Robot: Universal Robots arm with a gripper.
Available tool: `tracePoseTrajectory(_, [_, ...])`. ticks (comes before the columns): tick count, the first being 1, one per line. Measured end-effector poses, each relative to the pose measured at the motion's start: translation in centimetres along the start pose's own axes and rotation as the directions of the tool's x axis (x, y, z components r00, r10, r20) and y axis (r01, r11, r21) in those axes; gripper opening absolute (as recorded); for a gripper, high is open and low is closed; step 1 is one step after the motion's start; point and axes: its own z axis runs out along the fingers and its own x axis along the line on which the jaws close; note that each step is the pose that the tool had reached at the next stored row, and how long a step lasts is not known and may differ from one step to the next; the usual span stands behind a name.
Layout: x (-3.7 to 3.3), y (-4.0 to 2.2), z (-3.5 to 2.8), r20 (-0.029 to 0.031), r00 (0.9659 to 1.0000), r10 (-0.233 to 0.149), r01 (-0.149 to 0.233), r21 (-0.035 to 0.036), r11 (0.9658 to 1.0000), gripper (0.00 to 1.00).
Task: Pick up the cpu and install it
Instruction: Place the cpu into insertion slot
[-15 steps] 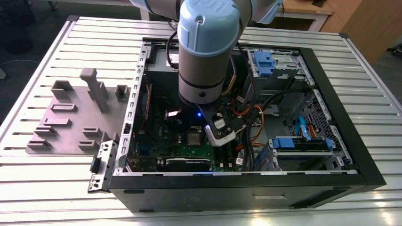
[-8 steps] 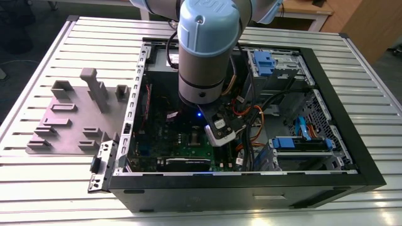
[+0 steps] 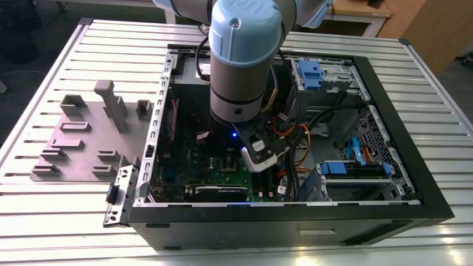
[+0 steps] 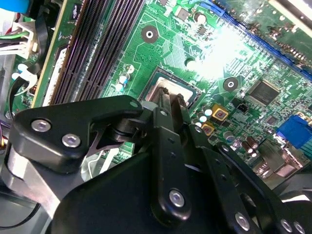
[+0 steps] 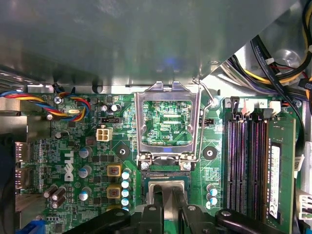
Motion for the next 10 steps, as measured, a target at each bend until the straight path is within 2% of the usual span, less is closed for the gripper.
tracePoseTrajectory(2, [0.00, 0.01, -0.09, 0.0003, 1.0000, 0.000, 0.000, -0.0007, 1.0000, 0.23])
tracePoseTrajectory(3, [0.00, 0.01, -0.16, 0.0003, 1.0000, 0.000, 0.000, -0.0008, 1.0000, 0.28])
tracePoseTrajectory(5, [0.00, 0.01, -0.28, 0.0001, 1.0000, 0.000, 0.000, -0.0003, 1.0000, 0.28])
tracePoseTrajectory(6, [0.00, 0.00, -0.30, 0.0000, 1.0000, 0.000, 0.000, -0.0002, 1.0000, 0.35])
tracePoseTrajectory(10, [0.00, 0.00, -0.38, 0.0000, 1.0000, 0.000, 0.000, -0.0001, 1.0000, 0.36])
